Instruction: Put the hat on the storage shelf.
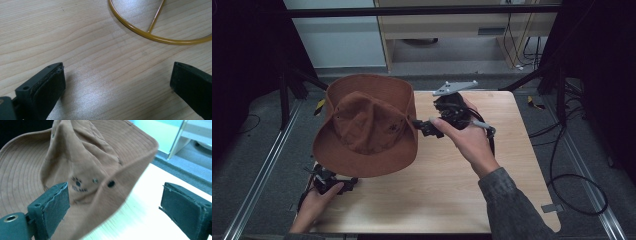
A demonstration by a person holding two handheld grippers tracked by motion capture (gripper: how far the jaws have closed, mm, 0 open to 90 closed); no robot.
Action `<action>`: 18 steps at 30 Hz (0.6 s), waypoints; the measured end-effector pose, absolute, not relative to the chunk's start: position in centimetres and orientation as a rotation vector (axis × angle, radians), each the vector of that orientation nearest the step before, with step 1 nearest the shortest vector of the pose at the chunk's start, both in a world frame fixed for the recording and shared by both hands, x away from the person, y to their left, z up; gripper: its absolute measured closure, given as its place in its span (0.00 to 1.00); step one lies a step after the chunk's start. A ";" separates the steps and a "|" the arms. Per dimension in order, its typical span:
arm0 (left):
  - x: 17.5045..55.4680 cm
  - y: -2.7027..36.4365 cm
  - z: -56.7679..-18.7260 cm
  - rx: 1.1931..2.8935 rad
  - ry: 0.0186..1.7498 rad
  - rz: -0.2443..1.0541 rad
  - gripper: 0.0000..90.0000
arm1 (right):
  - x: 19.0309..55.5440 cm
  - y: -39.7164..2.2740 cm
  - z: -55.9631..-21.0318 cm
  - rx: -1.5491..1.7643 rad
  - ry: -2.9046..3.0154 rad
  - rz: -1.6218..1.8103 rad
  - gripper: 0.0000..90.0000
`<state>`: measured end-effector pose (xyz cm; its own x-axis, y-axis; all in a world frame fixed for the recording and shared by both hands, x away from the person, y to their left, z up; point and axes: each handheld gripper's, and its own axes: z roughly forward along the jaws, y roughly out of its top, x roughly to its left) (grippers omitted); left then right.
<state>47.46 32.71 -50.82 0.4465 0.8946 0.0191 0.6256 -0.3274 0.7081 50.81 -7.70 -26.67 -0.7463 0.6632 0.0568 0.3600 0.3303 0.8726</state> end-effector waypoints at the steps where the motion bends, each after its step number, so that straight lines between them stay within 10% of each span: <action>1: 47.5 32.7 -50.8 2.068 1.268 0.549 0.00 | 50.5 -8.4 -26.8 0.922 2.279 1.377 0.09; 18: 47.4 32.7 -50.8 2.063 1.271 0.550 0.00 | 47.7 -17.9 -34.5 1.068 2.193 1.239 0.17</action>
<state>47.37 32.66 -50.83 0.4435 0.8961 0.0174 0.6255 -0.3233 0.7100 47.66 -17.86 -34.52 -0.6265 0.7791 0.0229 0.4218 0.3142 0.8505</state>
